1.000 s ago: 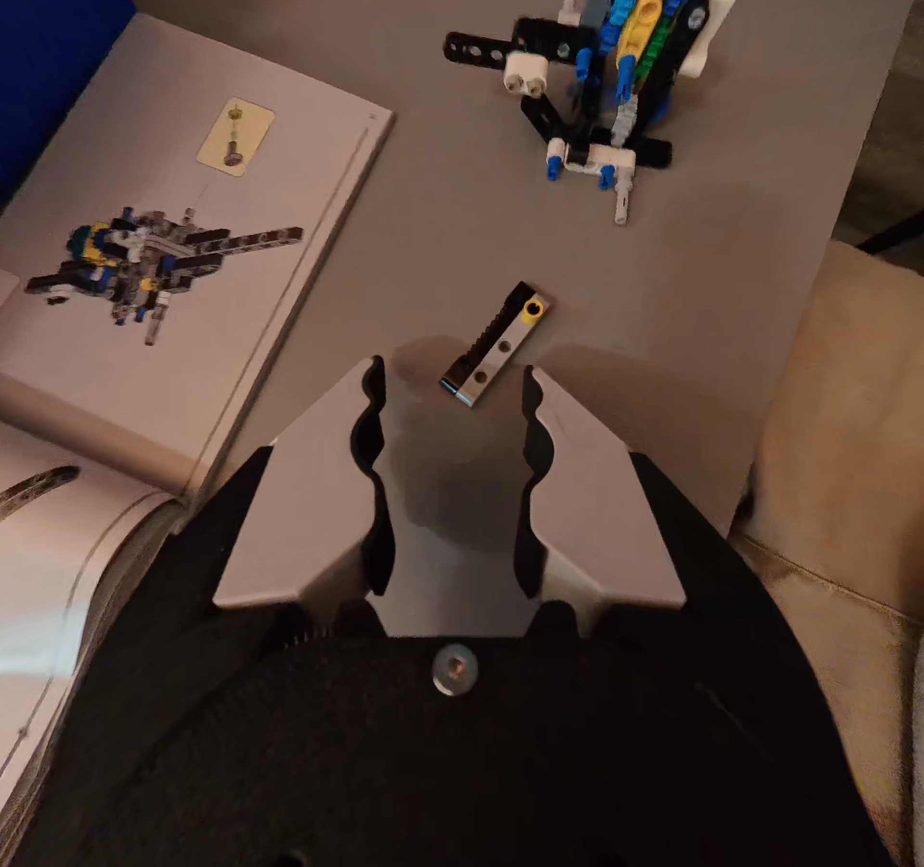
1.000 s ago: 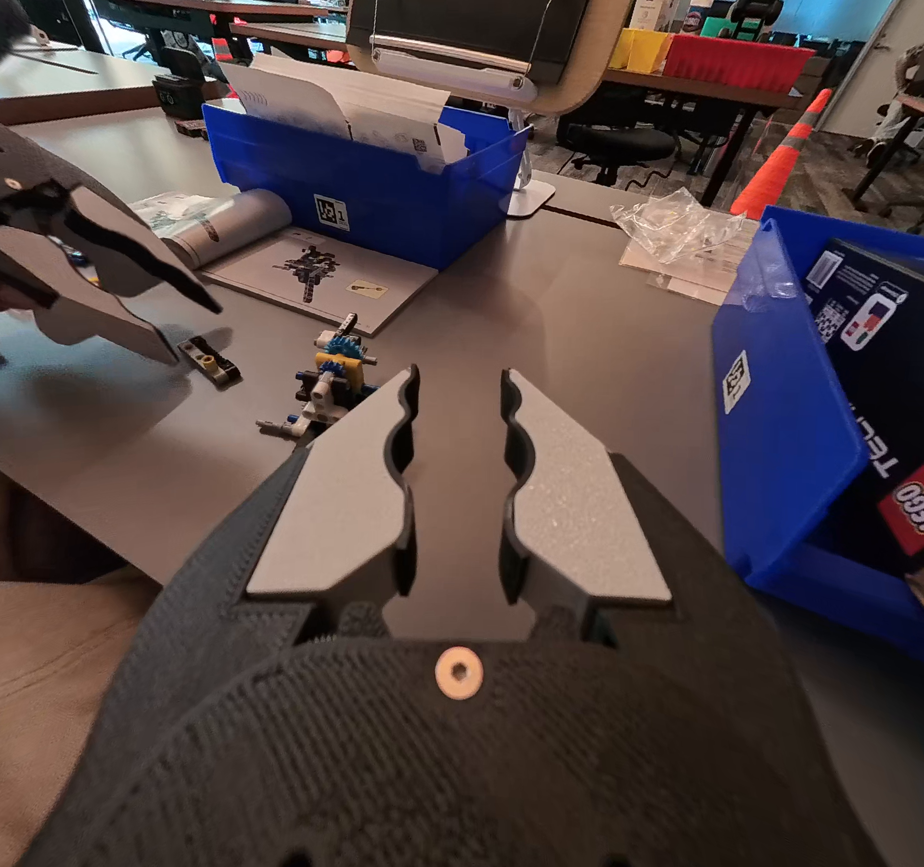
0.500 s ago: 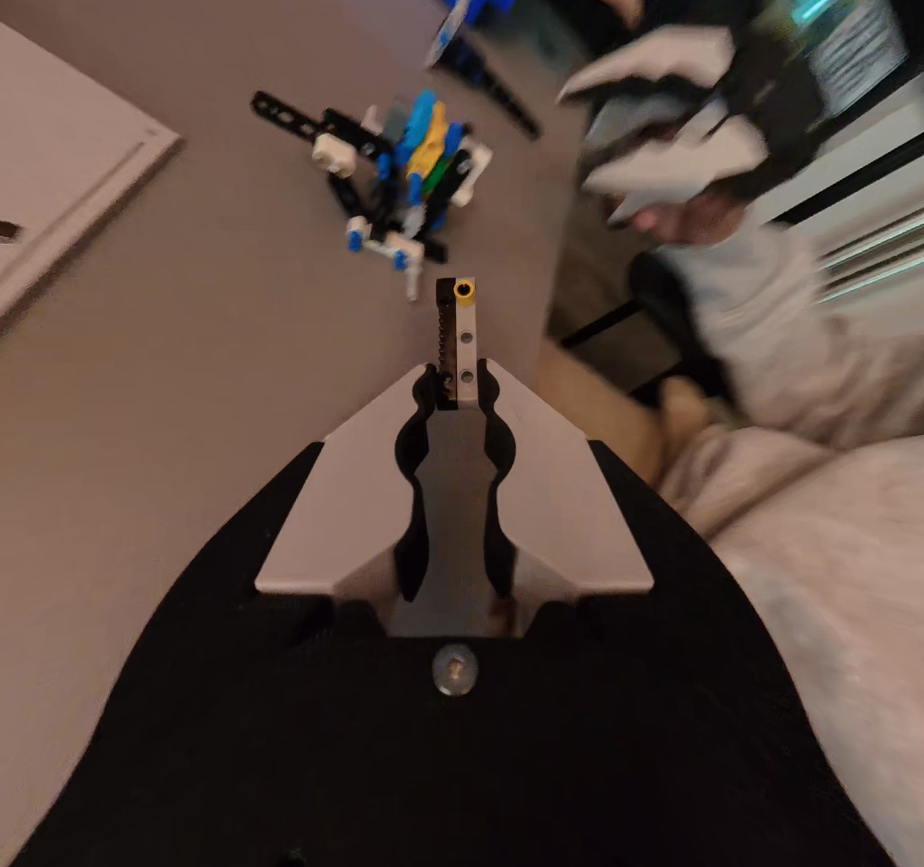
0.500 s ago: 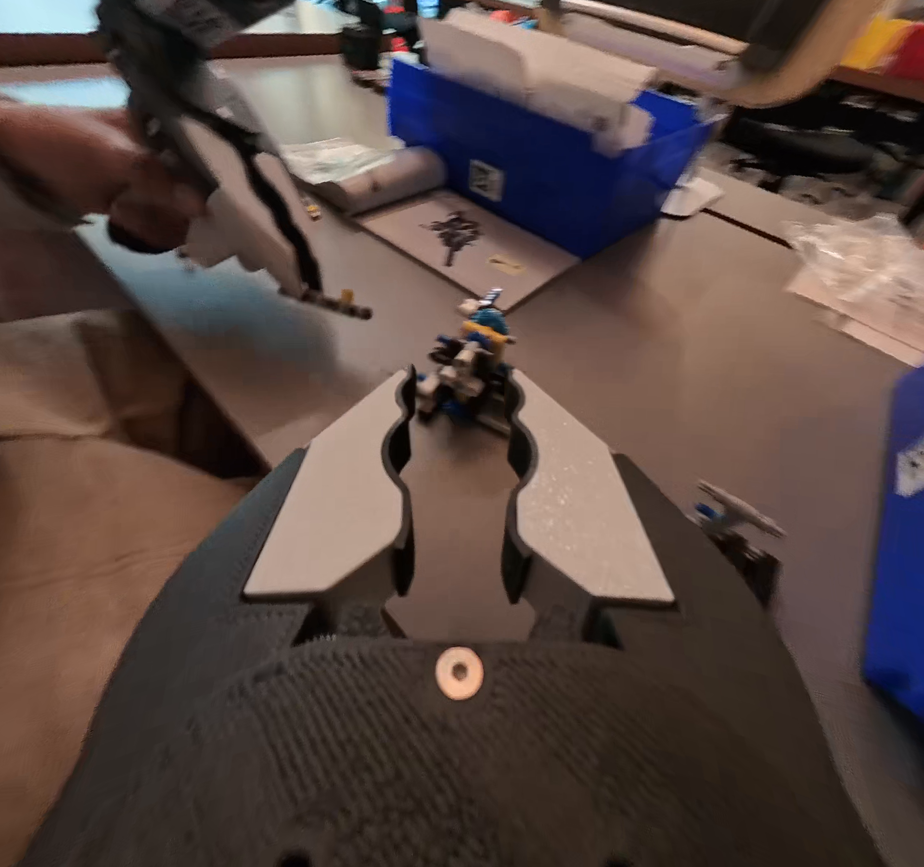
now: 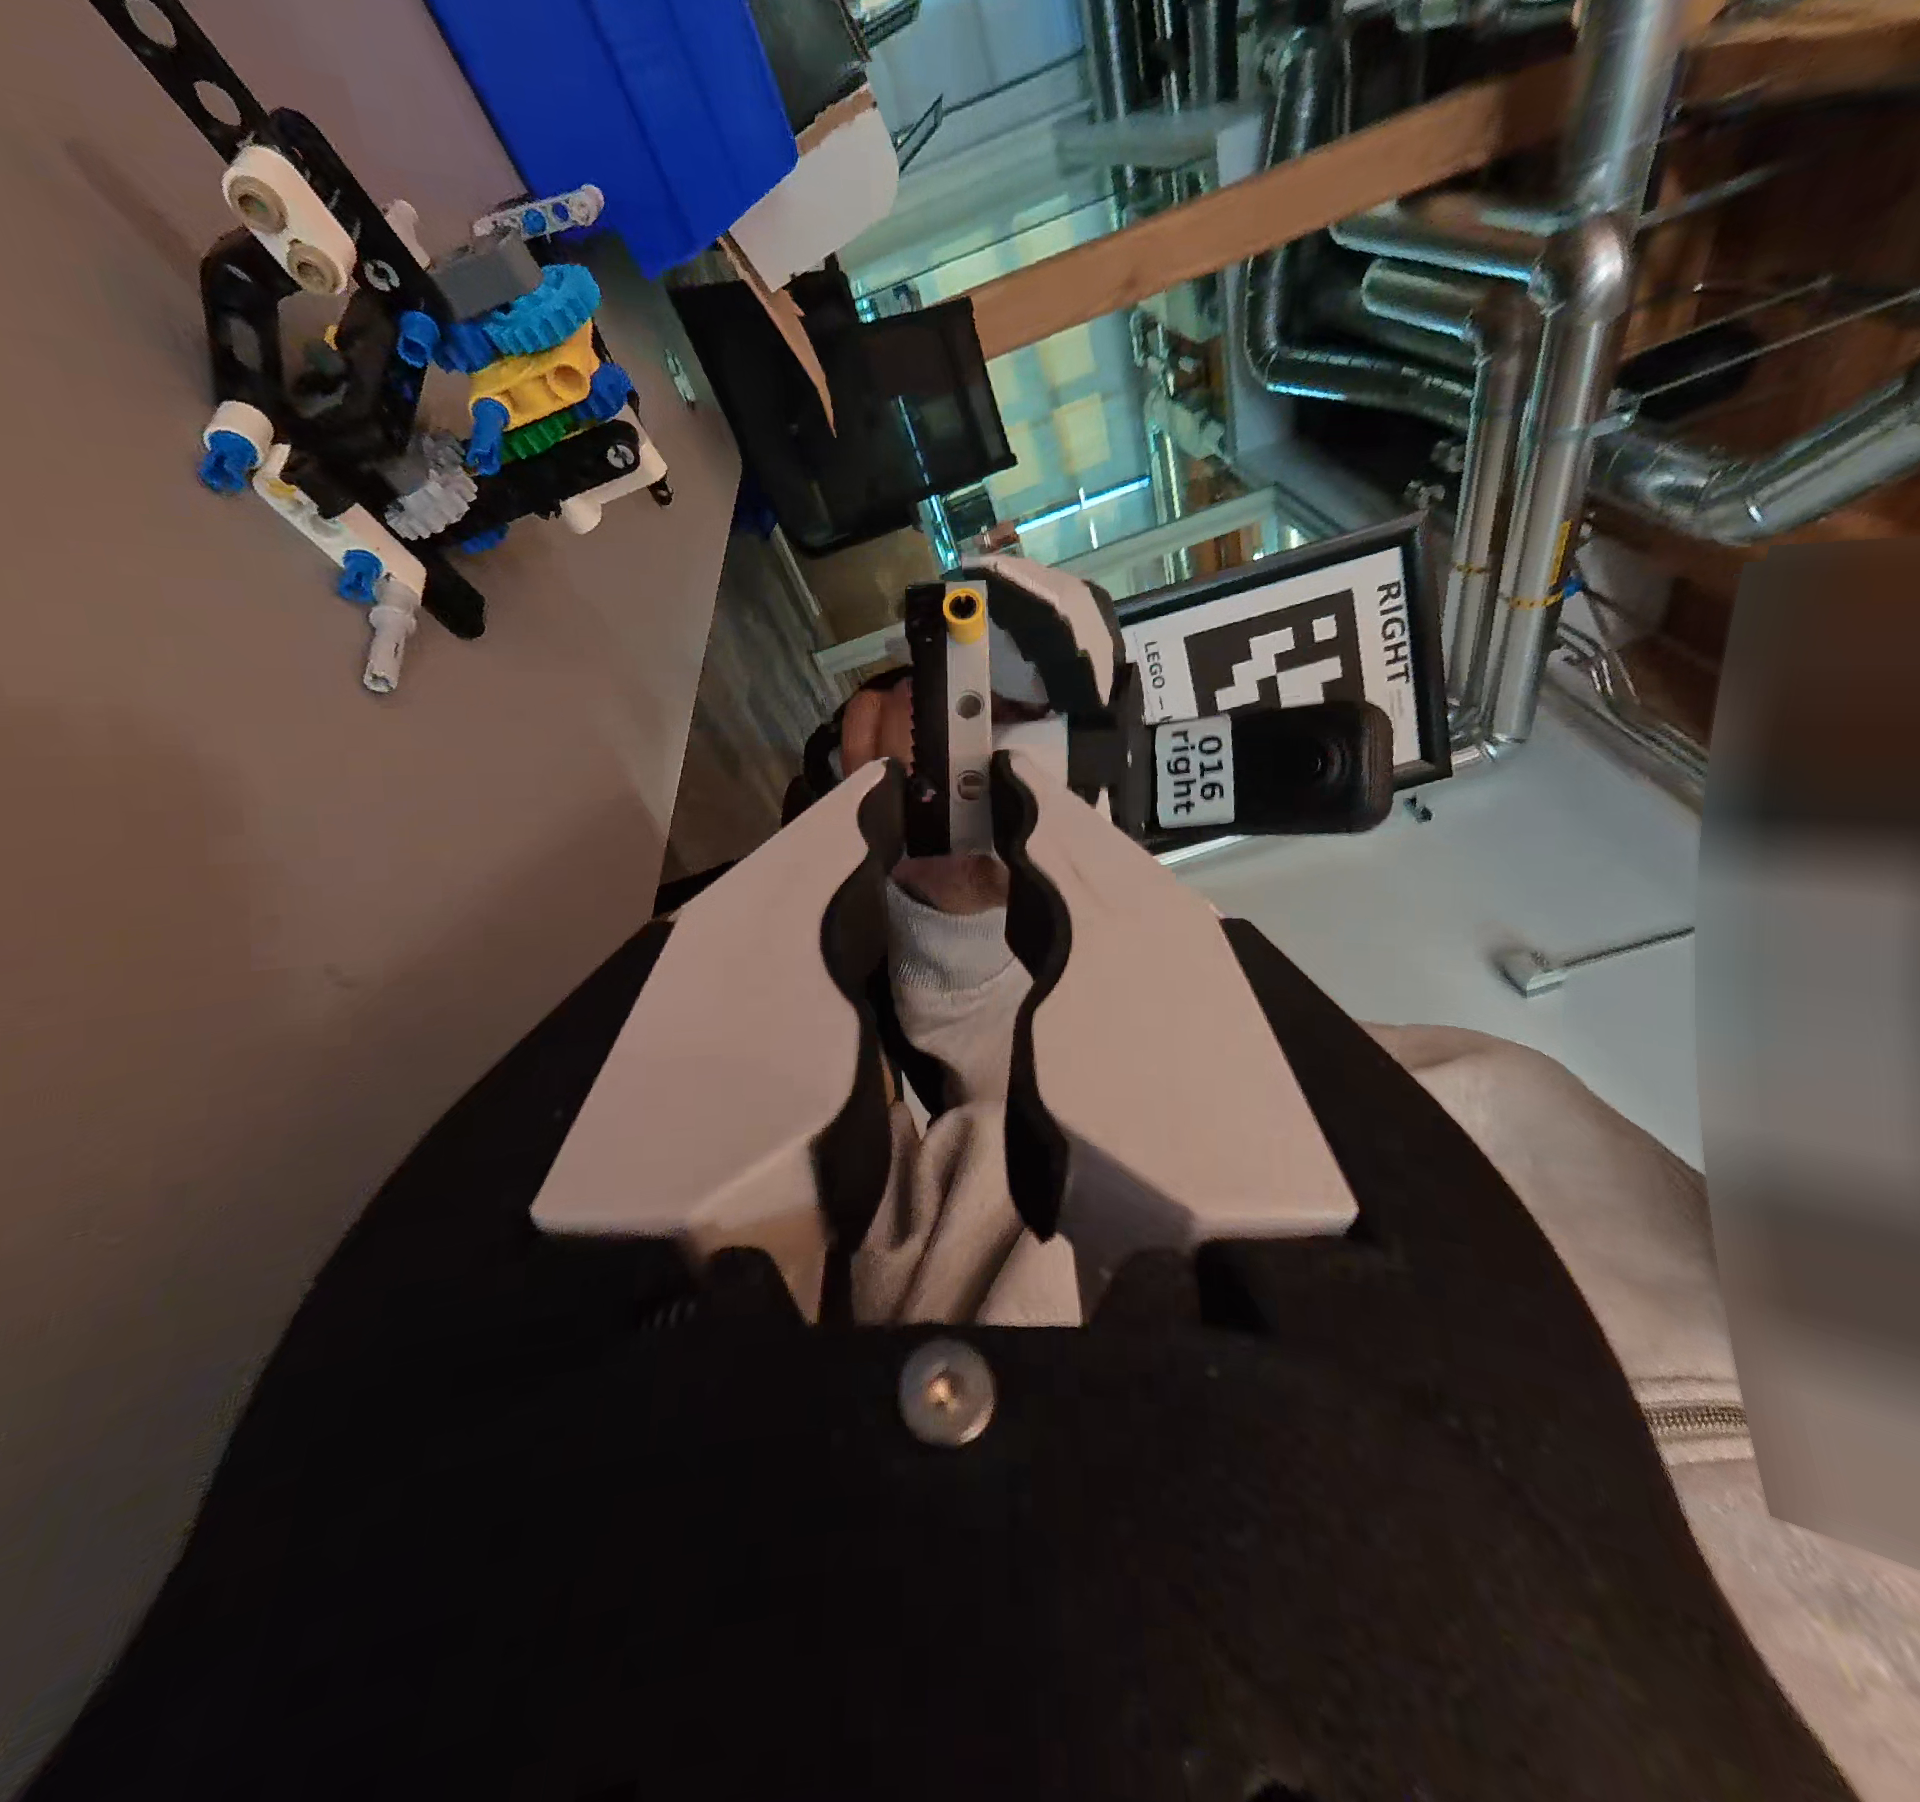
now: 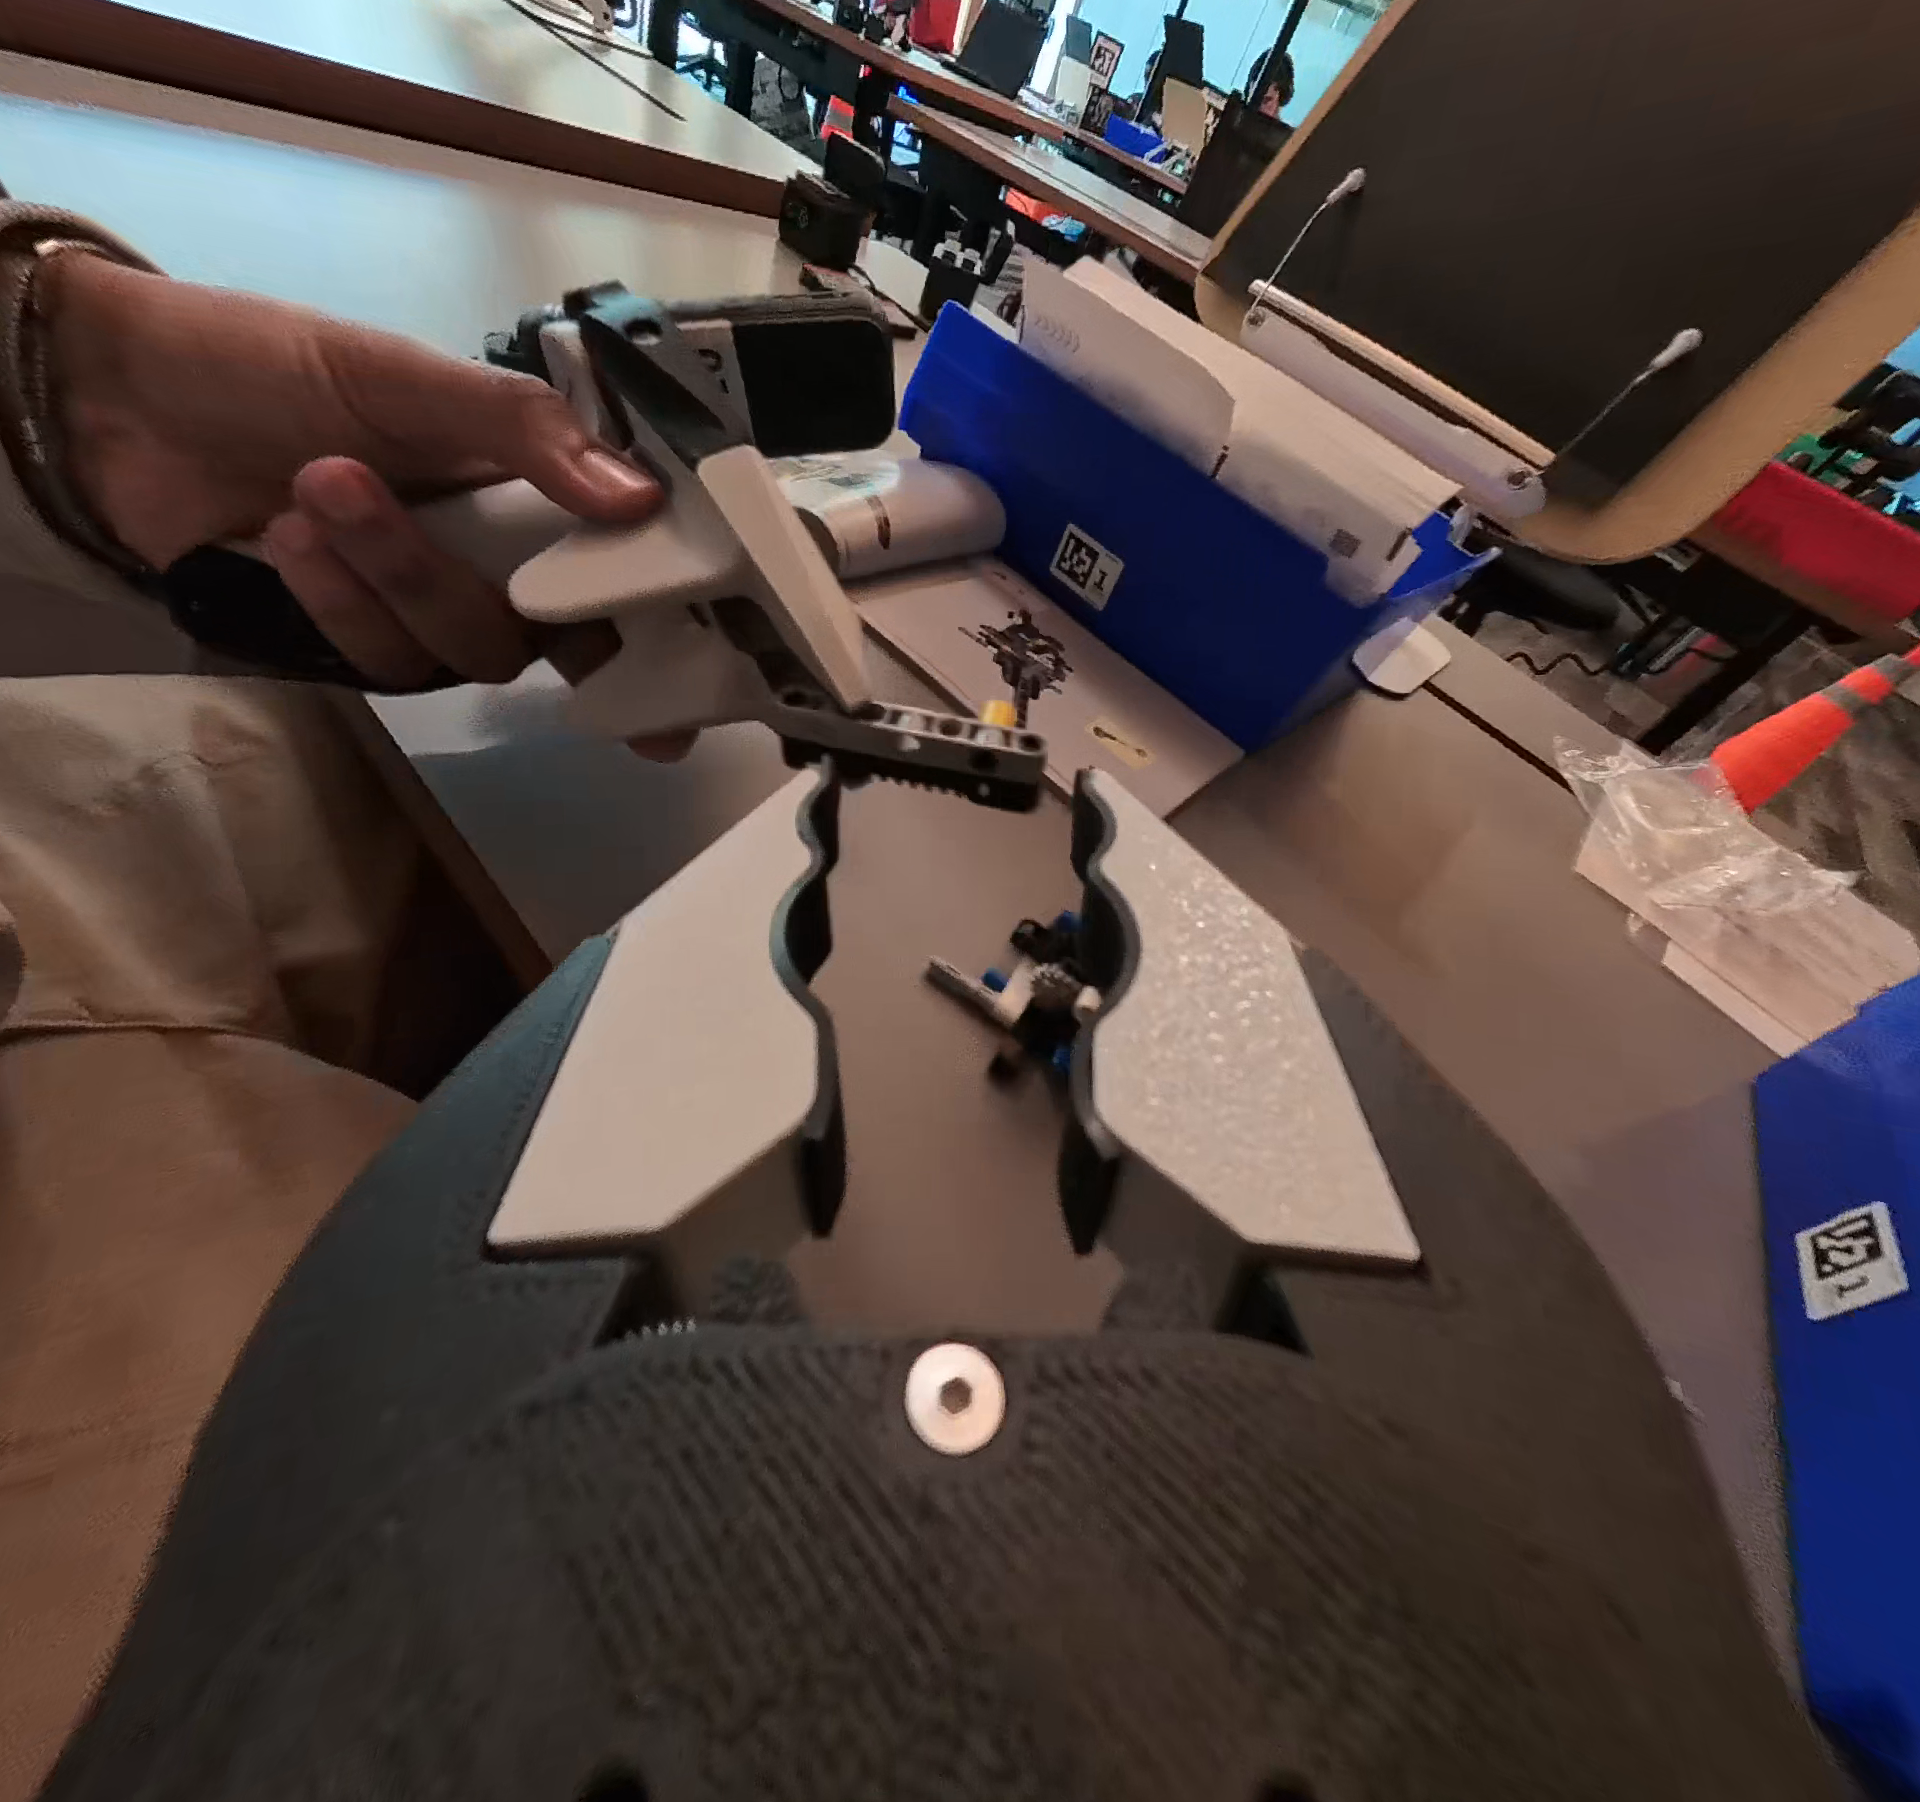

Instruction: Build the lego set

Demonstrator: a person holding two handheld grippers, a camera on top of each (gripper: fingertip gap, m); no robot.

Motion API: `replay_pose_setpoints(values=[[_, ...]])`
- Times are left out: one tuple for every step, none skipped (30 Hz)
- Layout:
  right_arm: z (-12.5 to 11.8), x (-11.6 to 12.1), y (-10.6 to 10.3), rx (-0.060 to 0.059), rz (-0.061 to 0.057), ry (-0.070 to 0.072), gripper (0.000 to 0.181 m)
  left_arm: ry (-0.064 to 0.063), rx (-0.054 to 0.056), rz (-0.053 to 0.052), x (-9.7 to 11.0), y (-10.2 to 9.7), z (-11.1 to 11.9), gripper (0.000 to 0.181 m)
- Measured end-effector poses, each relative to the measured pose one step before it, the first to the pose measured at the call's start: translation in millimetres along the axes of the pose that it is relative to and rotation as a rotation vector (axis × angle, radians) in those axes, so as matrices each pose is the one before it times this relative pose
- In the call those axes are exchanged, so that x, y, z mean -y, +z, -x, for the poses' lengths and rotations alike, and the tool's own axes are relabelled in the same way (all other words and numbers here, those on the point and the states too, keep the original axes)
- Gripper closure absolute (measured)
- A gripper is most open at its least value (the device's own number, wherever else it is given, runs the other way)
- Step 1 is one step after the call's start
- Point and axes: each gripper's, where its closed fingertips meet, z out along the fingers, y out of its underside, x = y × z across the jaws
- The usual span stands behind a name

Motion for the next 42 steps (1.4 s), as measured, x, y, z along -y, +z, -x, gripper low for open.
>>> replay_pose_setpoints(values=[[3.63,-0.09,2.55,0.0022,0.0054,0.0,0.135,-0.0004,-0.0023,-0.0065,-0.2,1.11,0.09,0.168],[2.32,-0.01,1.8,-0.0016,0.0034,-0.0023,0.134,0.0012,0.0009,-0.0053,-0.37,1.02,0.66,0.169],[0.67,-0.18,0.82,-0.0051,0.0015,-0.0029,0.132,0.0028,0.0017,-0.0072,0.0,0.63,0.64,0.169],[-0.08,-0.65,0.3,-0.0026,0.0025,-0.0012,0.131,0.0022,0.0032,-0.0084,0.25,0.12,0.98,0.168],[-0.61,-0.92,0.25,-0.0007,0.0024,0.0016,0.132,0.0004,0.0045,-0.0092,0.37,-0.12,1.44,0.168],[-1.07,-0.4,0.07,-0.0005,-0.0016,0.0048,0.133,-0.0027,0.0021,-0.0072,0.17,-0.18,1.45,0.168],[-0.88,-0.12,0.22,0.0021,-0.0038,0.0078,0.134,-0.0061,-0.001,-0.0019,-0.39,-0.16,1.3,0.168],[-0.53,-0.28,0.44,0.0039,-0.002,0.0093,0.135,-0.0084,-0.0027,0.0001,-0.75,-0.25,1.3,0.168],[-0.53,-0.47,0.5,0.0036,0.0003,0.0076,0.135,-0.0098,-0.0033,0.0017,-0.74,-0.16,1.33,0.168],[-0.3,-0.64,0.67,0.0021,0.0015,0.0033,0.136,-0.0085,-0.0031,0.0016,-0.75,-0.11,1.33,0.169],[0.02,-0.39,0.65,0.0013,0.0013,-0.0004,0.137,-0.0059,-0.0017,-0.0015,-0.28,-0.24,1.26,0.168],[0.04,-0.35,0.74,0.001,0.0016,-0.0018,0.138,-0.0042,-0.0008,-0.0006,-0.38,-0.23,1.1,0.169],[0.46,-0.25,0.8,0.0021,0.0017,-0.0018,0.138,-0.0005,0.002,0.0012,-0.53,-0.17,1.18,0.168],[0.44,-0.3,0.83,0.0027,0.0018,-0.0014,0.139,0.0045,0.005,0.0012,-0.4,-0.14,1.04,0.168],[0.51,-0.59,0.93,0.0024,0.0028,-0.0011,0.139,0.0073,0.0063,0.0002,-0.11,-0.25,1.02,0.168],[0.38,-0.75,0.82,0.0022,0.0038,-0.0015,0.139,0.0084,0.0083,-0.0007,0.19,-0.45,0.88,0.168],[0.26,-0.96,0.63,0.0018,0.004,-0.0014,0.139,0.0093,0.0087,0.0007,0.2,-0.38,0.88,0.169],[0.26,-0.8,0.42,0.0019,0.003,-0.0005,0.139,0.0099,0.0087,-0.0004,0.25,-0.46,0.77,0.168],[0.08,-0.78,0.26,0.0019,0.0027,0.0007,0.139,0.01,0.0082,-0.0036,0.67,-0.53,0.57,0.168],[0.05,-0.63,0.07,0.0014,0.002,0.0011,0.139,0.012,0.0107,-0.003,0.53,-0.51,0.73,0.168],[-0.15,-0.38,-0.25,0.0003,0.001,0.0011,0.139,0.0139,0.0118,0.0009,0.08,-0.19,0.99,0.168],[-0.28,-0.45,-0.26,0.0006,0.0009,0.0018,0.14,0.0152,0.0136,0.0028,-0.32,-0.07,1.08,0.168],[-0.34,-0.33,-0.39,0.0003,0.0004,0.0023,0.14,0.017,0.016,0.0024,-0.13,0.03,1.37,0.168],[-0.39,-0.14,-0.53,-0.0007,-0.0003,0.0021,0.14,0.0169,0.0154,0.0031,-0.38,0.09,1.3,0.168],[-0.61,0.0,-0.48,-0.0008,-0.0009,0.0017,0.14,0.0159,0.0128,0.003,-0.35,0.07,0.86,0.168],[-0.6,-0.1,-0.54,-0.0015,-0.0008,0.0019,0.14,0.0157,0.0126,0.0029,-0.37,0.17,0.79,0.168],[-0.79,-0.04,-0.42,-0.0022,-0.0006,0.0026,0.141,0.0203,0.0187,0.0031,-0.31,-0.07,1.54,0.168],[-0.81,-0.21,-0.27,-0.0022,0.0,0.0035,0.141,0.0275,0.0256,0.0067,-0.64,-0.04,2.15,0.168],[-0.81,-0.31,-0.24,-0.0021,0.0007,0.0042,0.141,0.0324,0.0289,0.0095,-0.77,-0.16,2.57,0.168],[-0.84,-0.42,0.05,-0.002,0.0012,0.0045,0.142,0.0342,0.0283,0.0103,-0.83,-0.2,2.2,0.168],[-0.87,-0.46,0.0,-0.0016,0.0013,0.0045,0.142,0.0328,0.0261,0.0078,-0.31,-0.34,1.84,0.168],[-0.6,-0.47,-0.02,-0.0003,0.0007,0.0045,0.142,0.0293,0.0221,0.005,-0.1,-0.47,1.39,0.168],[-0.65,-0.43,0.16,0.0,0.0005,0.0047,0.142,0.0239,0.0175,0.004,-0.12,-0.29,0.93,0.168],[-0.7,-0.22,-0.04,-0.0008,0.0003,0.0048,0.142,0.0185,0.0121,0.0034,-0.35,-0.15,0.63,0.168],[-0.69,-0.23,0.14,-0.0009,0.0001,0.0044,0.142,0.0139,0.0088,0.0023,-0.33,-0.13,0.51,0.168],[-0.57,-0.22,0.06,-0.0002,0.0,0.0039,0.142,0.0121,0.0088,0.0021,-0.42,0.03,0.75,0.168],[-0.54,-0.33,0.11,-0.0004,0.0004,0.0034,0.143,0.0128,0.0104,0.0037,-0.76,0.16,1.09,0.168],[-0.56,-0.39,0.11,-0.0008,0.001,0.0028,0.143,0.0145,0.0103,0.0041,-0.68,0.07,0.9,0.168],[-0.57,-0.41,0.1,-0.0006,0.0012,0.0023,0.143,0.0148,0.01,0.0042,-0.57,0.13,0.93,0.168],[-0.5,-0.45,0.07,-0.0005,0.0008,0.002,0.143,0.0121,0.008,0.0048,-0.64,0.08,0.6,0.168],[-0.5,-0.37,0.0,-0.0012,0.0011,0.0019,0.143,0.0055,0.0038,0.0051,-0.65,0.1,0.4,0.168],[-0.65,-0.42,0.02,-0.0013,0.0013,0.0018,0.143,-0.0029,-0.0028,0.0021,-0.21,0.08,-0.04,0.168]])
